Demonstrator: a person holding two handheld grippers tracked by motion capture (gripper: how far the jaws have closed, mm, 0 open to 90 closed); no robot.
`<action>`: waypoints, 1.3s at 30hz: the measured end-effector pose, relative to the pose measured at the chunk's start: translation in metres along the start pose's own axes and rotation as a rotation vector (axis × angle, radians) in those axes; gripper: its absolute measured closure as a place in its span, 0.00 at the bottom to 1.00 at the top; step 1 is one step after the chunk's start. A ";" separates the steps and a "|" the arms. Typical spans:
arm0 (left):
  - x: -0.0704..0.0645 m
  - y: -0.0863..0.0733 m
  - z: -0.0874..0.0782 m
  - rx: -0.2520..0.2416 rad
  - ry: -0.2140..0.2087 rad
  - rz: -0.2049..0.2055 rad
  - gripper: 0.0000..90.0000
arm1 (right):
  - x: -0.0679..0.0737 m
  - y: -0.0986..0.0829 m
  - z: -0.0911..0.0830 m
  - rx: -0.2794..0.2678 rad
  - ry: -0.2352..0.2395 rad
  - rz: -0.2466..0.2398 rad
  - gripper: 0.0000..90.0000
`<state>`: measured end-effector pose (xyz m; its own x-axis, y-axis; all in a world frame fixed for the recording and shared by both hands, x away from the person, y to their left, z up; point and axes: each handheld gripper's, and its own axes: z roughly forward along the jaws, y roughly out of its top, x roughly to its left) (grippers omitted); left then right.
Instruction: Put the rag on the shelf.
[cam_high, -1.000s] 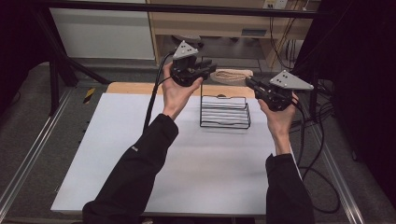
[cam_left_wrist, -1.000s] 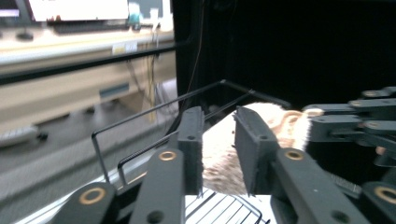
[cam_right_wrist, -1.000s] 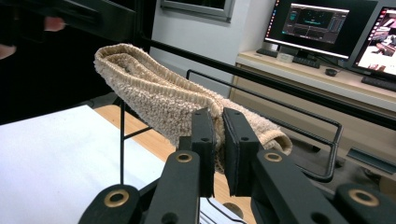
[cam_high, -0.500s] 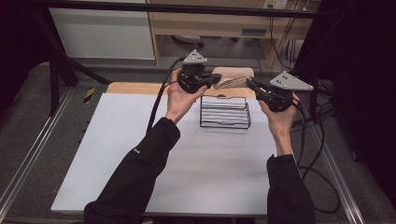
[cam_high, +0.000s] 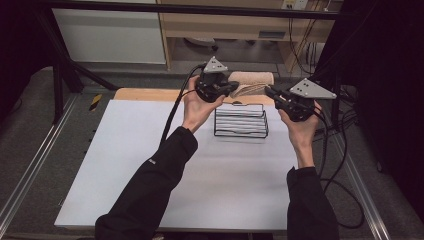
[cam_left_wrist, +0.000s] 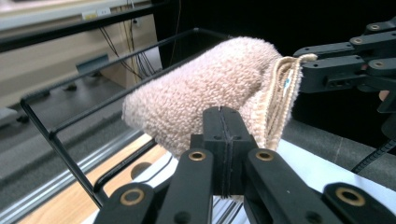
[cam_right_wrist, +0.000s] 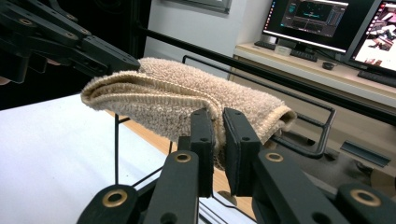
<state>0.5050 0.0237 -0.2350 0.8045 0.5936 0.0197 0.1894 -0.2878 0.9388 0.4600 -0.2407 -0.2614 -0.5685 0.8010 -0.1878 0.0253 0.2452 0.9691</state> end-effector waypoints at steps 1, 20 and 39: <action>0.000 0.001 -0.003 -0.020 0.001 -0.003 1.00 | 0.000 0.002 0.000 -0.005 -0.002 0.000 0.93; 0.003 0.017 -0.001 -0.036 0.003 0.000 0.96 | -0.010 0.023 0.012 0.017 -0.051 0.011 0.94; -0.006 0.004 0.019 0.054 0.048 0.068 1.00 | -0.006 0.017 -0.015 -0.050 0.032 0.062 0.71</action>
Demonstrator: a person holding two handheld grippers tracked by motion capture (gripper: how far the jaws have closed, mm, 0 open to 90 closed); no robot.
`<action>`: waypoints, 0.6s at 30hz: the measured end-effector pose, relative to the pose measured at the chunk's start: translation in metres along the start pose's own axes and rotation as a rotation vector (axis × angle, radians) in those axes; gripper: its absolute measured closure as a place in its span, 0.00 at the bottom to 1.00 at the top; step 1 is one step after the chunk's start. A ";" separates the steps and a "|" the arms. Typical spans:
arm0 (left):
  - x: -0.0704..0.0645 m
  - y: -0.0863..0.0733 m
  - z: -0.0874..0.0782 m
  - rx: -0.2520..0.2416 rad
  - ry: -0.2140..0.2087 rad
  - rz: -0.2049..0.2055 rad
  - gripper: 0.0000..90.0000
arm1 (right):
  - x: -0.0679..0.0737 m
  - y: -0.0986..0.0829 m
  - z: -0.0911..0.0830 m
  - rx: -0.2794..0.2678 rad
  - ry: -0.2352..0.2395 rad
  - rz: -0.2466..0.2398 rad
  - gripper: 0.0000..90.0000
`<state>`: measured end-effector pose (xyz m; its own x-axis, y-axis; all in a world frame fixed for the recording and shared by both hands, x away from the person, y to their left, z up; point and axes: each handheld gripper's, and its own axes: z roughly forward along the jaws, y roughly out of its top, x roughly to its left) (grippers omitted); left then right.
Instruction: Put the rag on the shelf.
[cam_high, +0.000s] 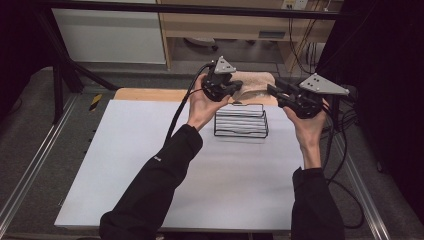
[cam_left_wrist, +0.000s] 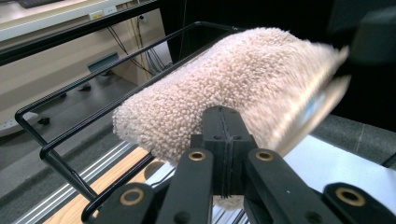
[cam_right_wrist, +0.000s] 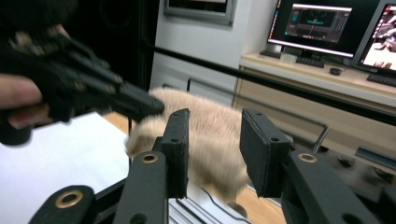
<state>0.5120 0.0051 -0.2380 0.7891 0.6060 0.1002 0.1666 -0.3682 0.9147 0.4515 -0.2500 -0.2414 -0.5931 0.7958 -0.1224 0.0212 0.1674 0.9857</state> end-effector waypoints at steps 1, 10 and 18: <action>0.000 0.000 0.001 0.000 0.000 -0.001 1.00 | -0.001 0.002 -0.001 -0.003 0.006 0.004 0.73; 0.000 -0.004 -0.001 -0.003 0.001 0.015 1.00 | 0.000 -0.007 0.023 0.147 0.033 0.093 0.99; 0.004 -0.011 -0.003 -0.017 -0.009 0.004 1.00 | -0.007 -0.025 0.031 0.156 -0.006 0.107 1.00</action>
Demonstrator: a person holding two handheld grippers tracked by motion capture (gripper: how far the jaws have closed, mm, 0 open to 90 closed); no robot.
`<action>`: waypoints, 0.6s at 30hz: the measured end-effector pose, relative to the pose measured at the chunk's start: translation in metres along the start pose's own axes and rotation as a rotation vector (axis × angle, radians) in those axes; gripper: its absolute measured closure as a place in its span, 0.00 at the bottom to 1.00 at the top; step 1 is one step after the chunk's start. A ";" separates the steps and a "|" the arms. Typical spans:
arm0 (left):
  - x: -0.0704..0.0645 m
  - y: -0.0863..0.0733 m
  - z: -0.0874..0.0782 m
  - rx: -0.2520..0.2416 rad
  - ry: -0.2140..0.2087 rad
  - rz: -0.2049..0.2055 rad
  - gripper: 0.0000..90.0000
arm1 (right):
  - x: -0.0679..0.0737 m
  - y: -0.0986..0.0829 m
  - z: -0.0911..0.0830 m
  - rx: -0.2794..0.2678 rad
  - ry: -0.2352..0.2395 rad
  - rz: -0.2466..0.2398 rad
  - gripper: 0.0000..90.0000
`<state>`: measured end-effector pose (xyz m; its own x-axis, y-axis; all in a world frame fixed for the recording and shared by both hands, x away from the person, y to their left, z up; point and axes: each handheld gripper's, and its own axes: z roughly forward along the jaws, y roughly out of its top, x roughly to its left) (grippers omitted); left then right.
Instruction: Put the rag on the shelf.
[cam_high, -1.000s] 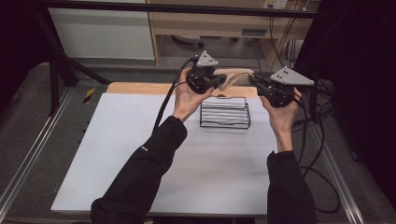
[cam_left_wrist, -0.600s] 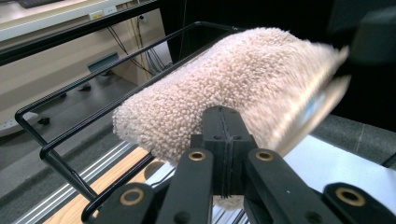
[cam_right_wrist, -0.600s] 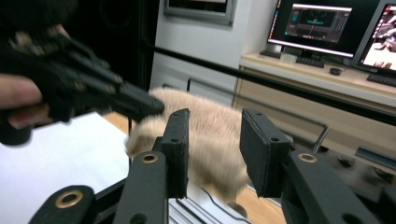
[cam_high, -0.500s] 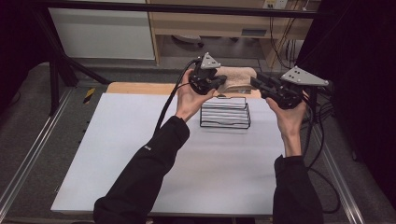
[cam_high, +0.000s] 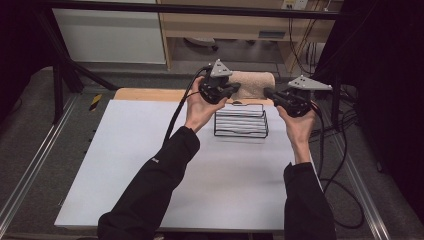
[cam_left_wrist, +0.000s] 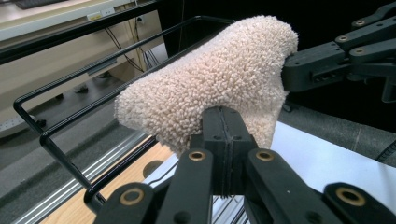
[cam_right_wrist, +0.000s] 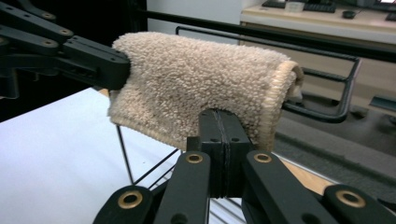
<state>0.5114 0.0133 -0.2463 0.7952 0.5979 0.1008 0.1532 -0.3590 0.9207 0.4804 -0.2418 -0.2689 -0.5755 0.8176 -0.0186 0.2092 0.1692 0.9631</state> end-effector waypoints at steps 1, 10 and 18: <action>0.000 0.000 0.000 -0.001 0.002 0.002 1.00 | -0.001 0.000 0.001 -0.002 -0.001 -0.002 1.00; 0.000 -0.002 0.003 -0.003 0.018 0.000 1.00 | -0.003 -0.003 0.006 -0.011 -0.014 0.005 1.00; -0.002 -0.004 -0.001 -0.007 0.005 0.001 0.96 | -0.002 -0.004 0.005 -0.017 -0.007 0.002 0.98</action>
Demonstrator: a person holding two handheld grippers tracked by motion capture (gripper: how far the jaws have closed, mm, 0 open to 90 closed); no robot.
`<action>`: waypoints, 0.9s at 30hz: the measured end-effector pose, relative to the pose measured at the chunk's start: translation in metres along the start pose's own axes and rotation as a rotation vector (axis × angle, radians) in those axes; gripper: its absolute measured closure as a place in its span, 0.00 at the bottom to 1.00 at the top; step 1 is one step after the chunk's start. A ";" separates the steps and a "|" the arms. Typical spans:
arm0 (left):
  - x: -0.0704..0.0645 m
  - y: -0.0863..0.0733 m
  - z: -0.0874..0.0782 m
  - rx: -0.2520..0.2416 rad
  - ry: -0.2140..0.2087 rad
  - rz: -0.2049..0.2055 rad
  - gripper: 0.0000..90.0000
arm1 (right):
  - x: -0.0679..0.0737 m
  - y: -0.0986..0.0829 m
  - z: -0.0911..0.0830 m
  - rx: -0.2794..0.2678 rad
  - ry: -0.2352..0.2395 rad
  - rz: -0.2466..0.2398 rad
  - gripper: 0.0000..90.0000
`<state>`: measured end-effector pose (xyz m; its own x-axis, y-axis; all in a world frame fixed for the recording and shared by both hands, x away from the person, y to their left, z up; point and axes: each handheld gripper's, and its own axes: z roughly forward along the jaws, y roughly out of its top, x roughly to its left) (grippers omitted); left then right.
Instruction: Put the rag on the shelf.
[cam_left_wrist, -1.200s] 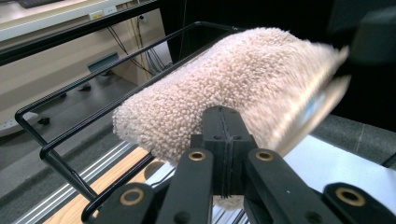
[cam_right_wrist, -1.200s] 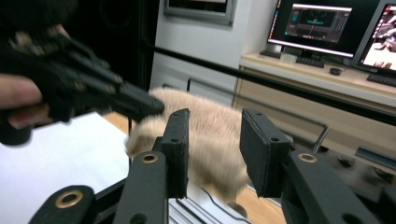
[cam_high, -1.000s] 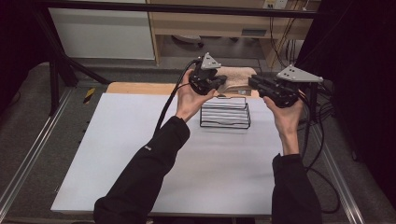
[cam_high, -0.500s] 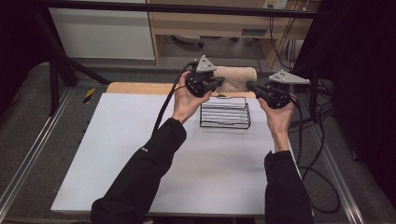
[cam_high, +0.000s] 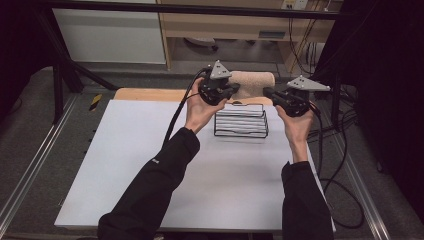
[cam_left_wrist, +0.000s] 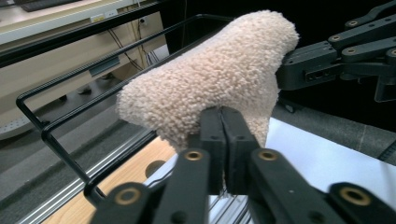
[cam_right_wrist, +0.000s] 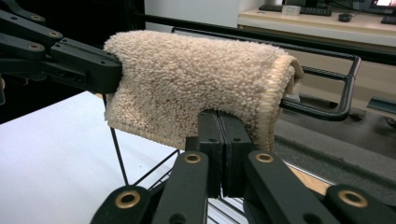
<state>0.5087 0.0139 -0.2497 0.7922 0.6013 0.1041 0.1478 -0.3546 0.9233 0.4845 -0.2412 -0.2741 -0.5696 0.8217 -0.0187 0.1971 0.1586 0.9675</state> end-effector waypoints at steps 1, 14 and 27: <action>-0.001 0.000 -0.001 -0.002 -0.001 0.002 0.93 | 0.001 0.000 -0.001 -0.002 0.002 -0.003 0.98; 0.000 0.000 -0.020 -0.012 0.003 -0.035 0.71 | 0.006 0.009 -0.020 -0.042 0.015 -0.012 0.90; 0.000 -0.002 -0.027 -0.021 -0.026 -0.081 0.74 | 0.009 0.009 -0.016 0.003 0.027 -0.004 0.97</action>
<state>0.4920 0.0338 -0.2416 0.7934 0.6085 0.0189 0.2004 -0.2904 0.9357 0.4686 -0.2410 -0.2617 -0.5918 0.8059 -0.0157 0.1973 0.1637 0.9666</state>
